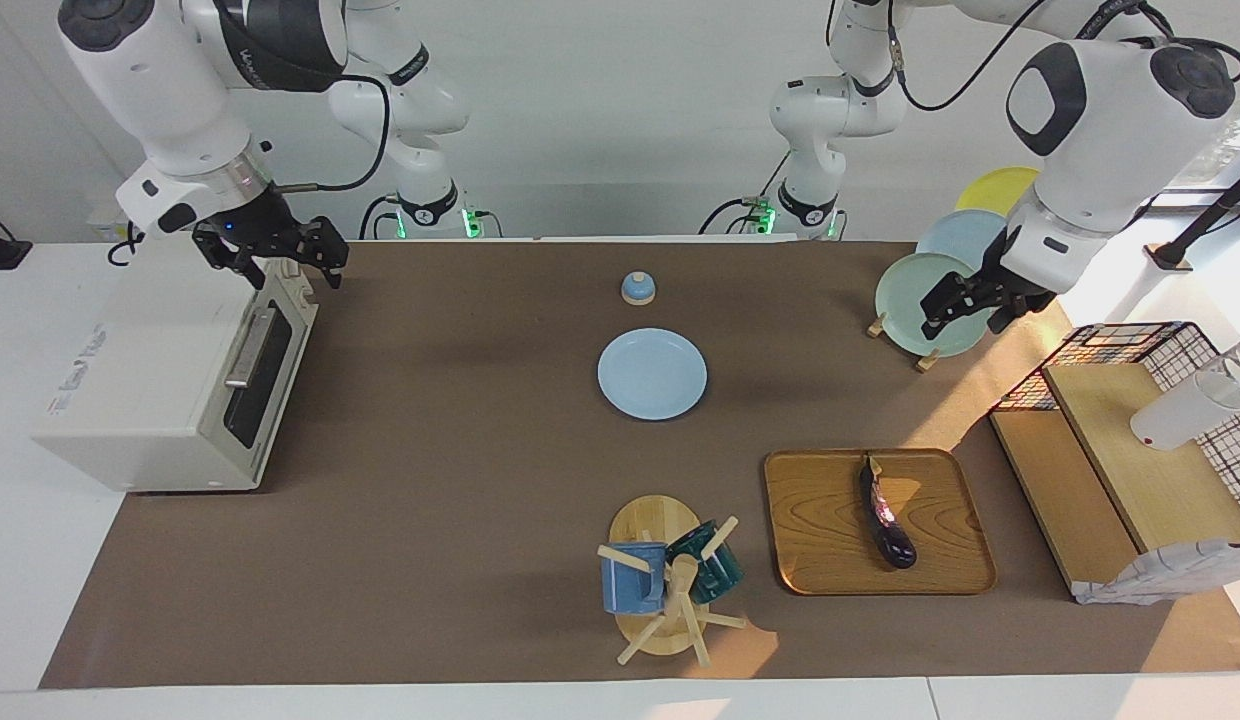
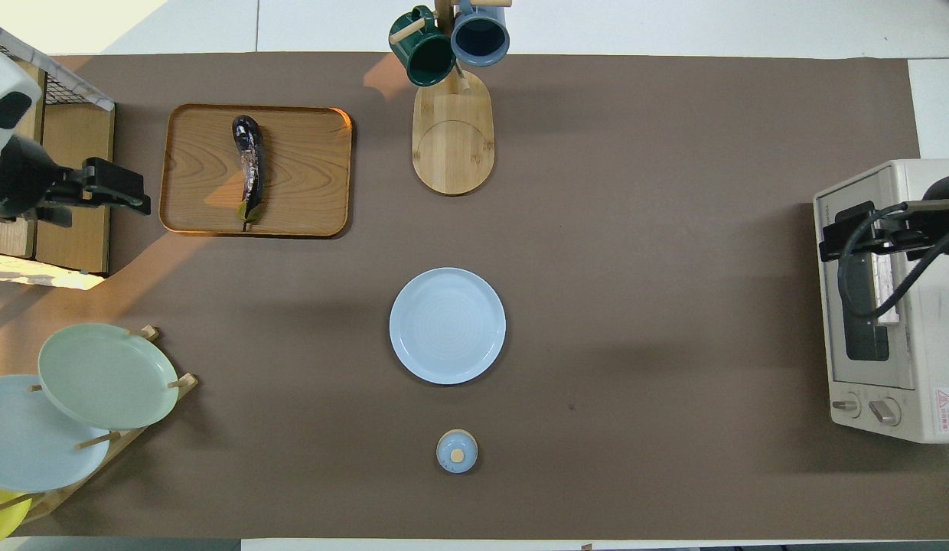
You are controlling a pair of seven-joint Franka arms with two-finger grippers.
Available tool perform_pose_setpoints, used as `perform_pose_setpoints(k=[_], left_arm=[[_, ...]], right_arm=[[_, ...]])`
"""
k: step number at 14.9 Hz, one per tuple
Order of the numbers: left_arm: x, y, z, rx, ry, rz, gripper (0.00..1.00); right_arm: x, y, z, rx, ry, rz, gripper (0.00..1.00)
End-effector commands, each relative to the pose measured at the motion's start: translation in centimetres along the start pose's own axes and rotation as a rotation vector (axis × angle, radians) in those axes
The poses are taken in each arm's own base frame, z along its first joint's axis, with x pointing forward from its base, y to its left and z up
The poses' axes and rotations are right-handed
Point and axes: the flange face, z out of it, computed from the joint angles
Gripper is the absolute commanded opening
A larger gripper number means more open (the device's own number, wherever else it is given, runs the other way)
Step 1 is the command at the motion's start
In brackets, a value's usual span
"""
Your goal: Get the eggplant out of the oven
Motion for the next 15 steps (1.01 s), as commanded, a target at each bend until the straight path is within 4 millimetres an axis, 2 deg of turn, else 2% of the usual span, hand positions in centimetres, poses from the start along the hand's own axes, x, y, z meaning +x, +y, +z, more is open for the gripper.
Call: perform_pose_setpoints(k=[1,3,4,9,15], left_arm=[[-4.5,0.5,2.5,0.035,-0.044,0.011,1.00],[-4.3,0.8,2.5,0.034,-0.039,0.018,1.00],[-3.7,0.9,1.0,0.033,-0.030,0.016,1.00],[-3.7,0.7,-2.0,0.046,-0.075,0.014,1.00],[-3.7,1.0,-2.0,0.044,-0.073,0.020,1.00]], right_arm=[[-0.1,0.4,-0.1,0.008,0.019,-0.013,1.00],[-0.1,1.1,-0.1,0.009,0.019,-0.004,1.00],[-0.2,1.8,0.0,0.010,0.017,0.008,1.00],[0.0,1.6,-0.2,0.007,0.028,0.006,1.00],[0.0,1.7,-0.3,0.008,0.034,0.007,1.00]])
